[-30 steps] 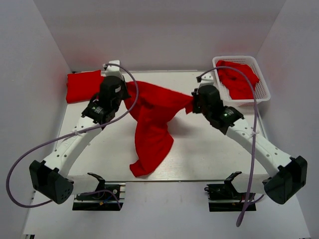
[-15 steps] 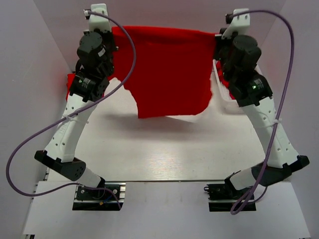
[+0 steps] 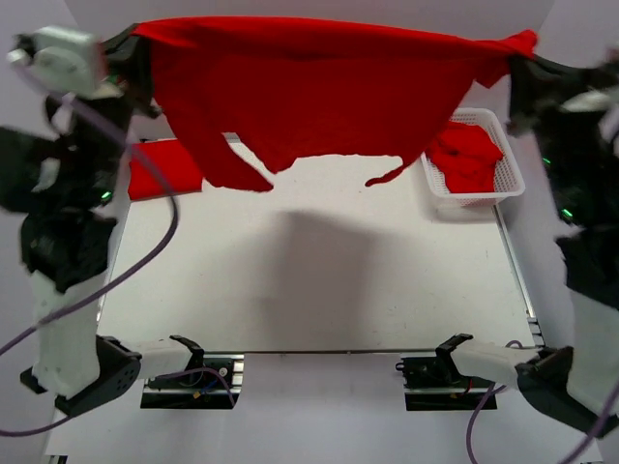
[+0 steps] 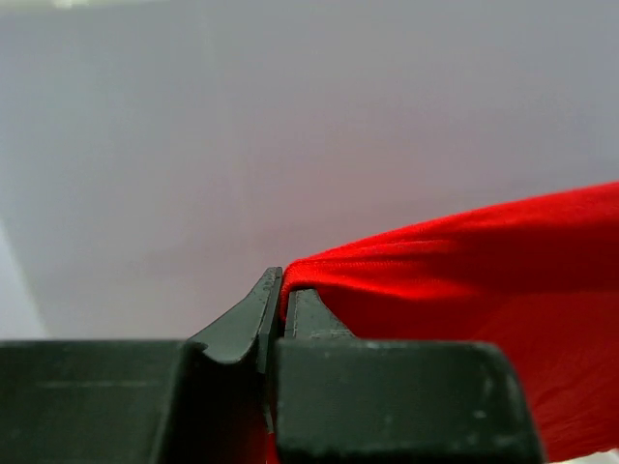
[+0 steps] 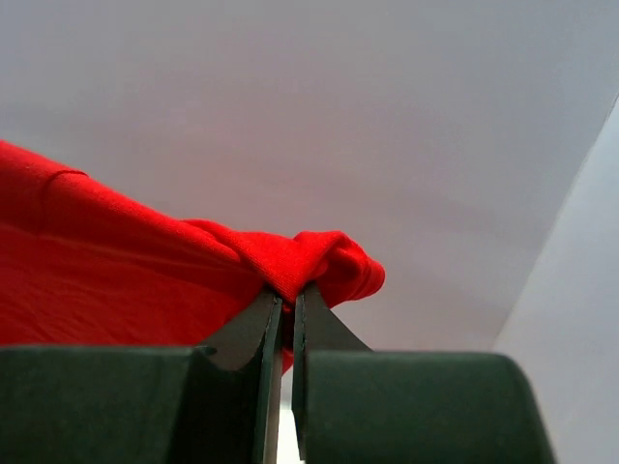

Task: Fold and stack the t-shirts
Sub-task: Flatten out the tshirt

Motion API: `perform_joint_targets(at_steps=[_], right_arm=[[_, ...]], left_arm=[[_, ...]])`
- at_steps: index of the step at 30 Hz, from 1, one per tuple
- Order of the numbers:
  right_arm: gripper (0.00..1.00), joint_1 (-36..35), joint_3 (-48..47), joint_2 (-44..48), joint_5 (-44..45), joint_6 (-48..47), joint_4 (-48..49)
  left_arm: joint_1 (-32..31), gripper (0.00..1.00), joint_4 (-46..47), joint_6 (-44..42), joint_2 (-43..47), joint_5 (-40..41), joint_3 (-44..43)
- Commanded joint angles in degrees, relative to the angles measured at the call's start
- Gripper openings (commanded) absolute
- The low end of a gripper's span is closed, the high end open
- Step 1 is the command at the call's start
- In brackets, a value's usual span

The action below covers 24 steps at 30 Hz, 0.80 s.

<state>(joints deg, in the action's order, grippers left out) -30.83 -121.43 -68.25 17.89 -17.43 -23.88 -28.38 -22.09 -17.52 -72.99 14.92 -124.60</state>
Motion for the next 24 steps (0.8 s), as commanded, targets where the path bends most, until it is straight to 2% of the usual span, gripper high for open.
perform_joint_targets(at_steps=[1,3,6,8,13,16,18,19,20,21,24], right_arm=[[0.0,1.03,-0.92,6.36,-2.85,-2.7,4.98],[0.0,1.04,-1.0,8.47,-3.74,-2.96,6.12],[0.0,1.12,-0.74,8.83,-2.78,-4.01,7.61],[0.0,0.77,-0.3,8.75,-0.15,-4.98,9.72],[0.0,0.86,7.16,6.47,8.29,-8.14,15.78],[0.0,1.21,15.24,4.01,14.7,-9.11,21.41],[0.0,1.12,21.47,2.34,15.86,-8.68,25.37],[0.0,1.3,23.93,-0.89,16.12,-8.32,25.63],[0.0,1.91,26.74,-3.44,16.21,-7.28,27.38],[0.0,2.09,26.77,-3.47,15.17,-6.05,27.83],[0.0,3.4,28.97,-15.81,12.71,-2.19,27.84]], left_arm=[[1.4,0.0,-0.15,-0.24,5.48,-8.73,-4.16],[1.92,0.0,-1.54,1.78,7.24,-15.31,-5.73],[1.93,0.0,-2.25,2.84,7.25,-17.28,-6.44],[1.93,0.0,-2.26,3.45,7.25,-17.29,-6.45],[1.93,0.0,-1.65,4.6,6.72,-9.48,0.74],[1.4,0.0,0.62,7.14,6.19,-1.67,10.66],[1.4,0.0,3.27,9.42,6.19,7.53,21.81],[2.01,0.0,5.28,11.26,6.19,9.93,25.77],[2.01,0.0,7.04,13.37,5.59,14.31,33.55],[2.01,0.0,7.06,15.48,5.58,15.57,37.02],[2.01,0.0,5.14,21.97,1.38,21.55,47.85]])
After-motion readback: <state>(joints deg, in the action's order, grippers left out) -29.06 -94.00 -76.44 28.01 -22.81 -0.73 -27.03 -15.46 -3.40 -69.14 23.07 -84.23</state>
